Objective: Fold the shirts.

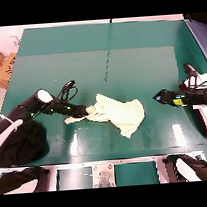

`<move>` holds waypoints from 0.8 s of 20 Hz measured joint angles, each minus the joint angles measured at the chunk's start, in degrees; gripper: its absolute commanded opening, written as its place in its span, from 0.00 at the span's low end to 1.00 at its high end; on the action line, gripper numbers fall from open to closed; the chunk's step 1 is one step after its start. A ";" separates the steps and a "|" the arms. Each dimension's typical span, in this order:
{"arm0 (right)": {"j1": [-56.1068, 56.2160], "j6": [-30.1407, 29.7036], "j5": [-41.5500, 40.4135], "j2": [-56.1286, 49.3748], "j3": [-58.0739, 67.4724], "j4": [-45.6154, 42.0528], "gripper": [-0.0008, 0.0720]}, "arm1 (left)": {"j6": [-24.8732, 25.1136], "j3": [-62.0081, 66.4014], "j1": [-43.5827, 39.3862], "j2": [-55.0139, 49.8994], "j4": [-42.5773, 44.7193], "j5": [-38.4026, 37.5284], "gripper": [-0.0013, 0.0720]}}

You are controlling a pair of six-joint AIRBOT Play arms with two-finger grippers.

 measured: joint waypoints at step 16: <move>27.93 0.09 -19.82 -3.76 -23.82 19.19 0.11 | 0.00 -0.70 -0.26 0.00 0.13 1.46 0.05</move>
